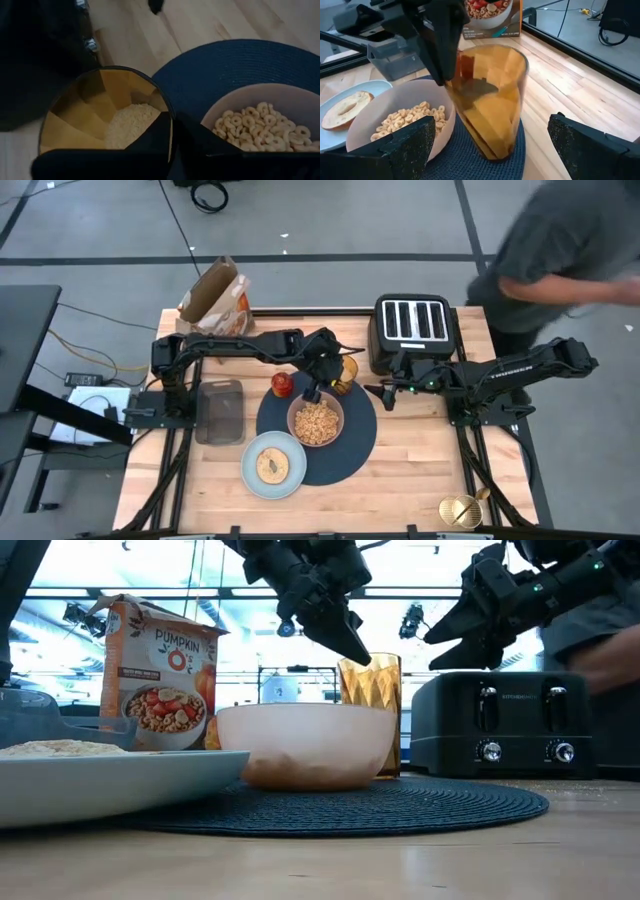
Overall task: Arrange a breakfast setting
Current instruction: Put the yellow cup on the top right of the orange bowl on the blue placemat, then put the gold spoon on the right of the orange bowl on the blue placemat
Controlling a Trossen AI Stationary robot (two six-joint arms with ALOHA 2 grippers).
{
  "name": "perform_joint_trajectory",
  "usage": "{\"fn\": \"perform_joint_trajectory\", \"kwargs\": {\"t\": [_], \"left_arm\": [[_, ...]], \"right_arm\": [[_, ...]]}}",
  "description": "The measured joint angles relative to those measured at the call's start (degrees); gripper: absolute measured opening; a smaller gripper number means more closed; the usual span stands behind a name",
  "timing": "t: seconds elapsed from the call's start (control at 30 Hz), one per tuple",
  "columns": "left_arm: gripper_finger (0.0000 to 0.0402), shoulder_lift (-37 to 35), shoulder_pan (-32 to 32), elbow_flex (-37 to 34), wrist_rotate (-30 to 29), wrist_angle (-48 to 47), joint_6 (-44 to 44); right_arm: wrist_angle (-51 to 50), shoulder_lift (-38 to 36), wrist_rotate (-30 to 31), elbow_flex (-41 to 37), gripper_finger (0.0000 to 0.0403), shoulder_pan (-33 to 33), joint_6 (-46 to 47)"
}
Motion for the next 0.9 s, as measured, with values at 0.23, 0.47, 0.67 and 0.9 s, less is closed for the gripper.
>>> {"fn": "perform_joint_trajectory", "kwargs": {"t": [0.23,0.47,0.67,0.9], "left_arm": [[0.0106,-0.07,-0.04,0.0,0.14,1.54,-0.92],[0.0171,-0.09,-0.06,4.49,0.14,-0.12,-2.88],[0.02,-0.17,-0.66,15.18,1.09,-12.37,-5.55],[0.0186,-3.53,-2.32,21.31,10.68,-23.11,-19.46]], "right_arm": [[0.02,0.0,-0.39,0.0,0.0386,0.0,-0.69],[-0.09,-0.37,-0.87,0.0,0.0386,-0.02,-3.39],[-7.73,-4.19,-1.67,3.99,0.0383,-0.04,-5.31],[-33.23,-2.9,-1.87,21.52,0.0378,3.96,-4.35]]}}
